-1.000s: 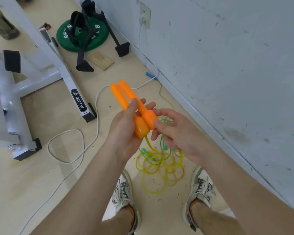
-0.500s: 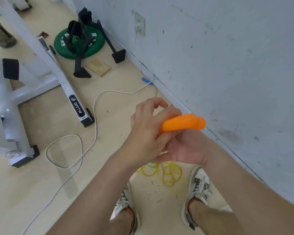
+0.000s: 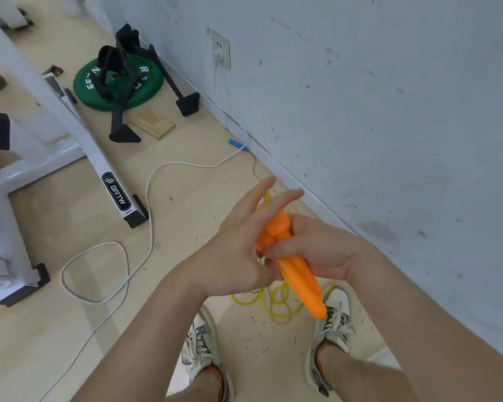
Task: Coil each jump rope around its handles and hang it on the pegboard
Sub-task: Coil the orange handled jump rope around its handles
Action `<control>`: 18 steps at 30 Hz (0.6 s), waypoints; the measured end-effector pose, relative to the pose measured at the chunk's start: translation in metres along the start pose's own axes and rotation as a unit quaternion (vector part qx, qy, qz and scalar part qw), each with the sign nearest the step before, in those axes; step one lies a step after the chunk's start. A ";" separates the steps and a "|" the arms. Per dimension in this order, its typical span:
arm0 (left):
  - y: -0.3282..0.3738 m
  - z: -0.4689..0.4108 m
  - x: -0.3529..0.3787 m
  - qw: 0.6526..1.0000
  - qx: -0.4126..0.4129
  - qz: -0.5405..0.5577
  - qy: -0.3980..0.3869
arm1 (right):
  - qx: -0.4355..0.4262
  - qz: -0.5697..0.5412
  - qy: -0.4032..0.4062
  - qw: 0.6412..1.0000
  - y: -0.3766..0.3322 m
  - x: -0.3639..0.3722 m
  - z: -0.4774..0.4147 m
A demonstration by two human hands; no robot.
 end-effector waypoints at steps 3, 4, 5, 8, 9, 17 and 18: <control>-0.019 -0.003 0.003 0.990 -0.007 -0.141 -0.023 | 0.006 0.218 0.006 0.976 -0.005 -0.009 0.001; -0.024 -0.005 0.004 0.985 -0.014 -0.169 -0.022 | 0.008 0.281 0.003 0.960 -0.006 -0.013 0.002; -0.028 -0.008 0.005 0.981 -0.024 -0.189 -0.019 | 0.008 0.325 -0.005 0.946 -0.008 -0.016 0.004; -0.036 -0.013 0.007 0.980 -0.045 -0.193 -0.015 | -0.007 0.364 -0.010 0.931 -0.017 -0.023 0.008; -0.038 -0.013 0.007 0.982 -0.049 -0.183 -0.021 | -0.011 0.356 -0.003 0.934 -0.019 -0.026 0.011; -0.030 0.012 -0.015 0.949 -0.207 0.153 0.184 | -0.161 -0.028 0.022 0.986 -0.071 0.000 0.084; -0.027 0.017 -0.010 0.947 -0.223 0.156 0.174 | -0.200 -0.072 0.030 0.977 -0.090 0.006 0.099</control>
Point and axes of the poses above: each hand's wrist, its own z-axis away from the middle knuckle, its own x-axis out of the palm, y = z × x, the point moved 5 cm from there along -z, towards the middle knuckle, and after that the axes turned 5 degrees about y, right-handed, at the moved point
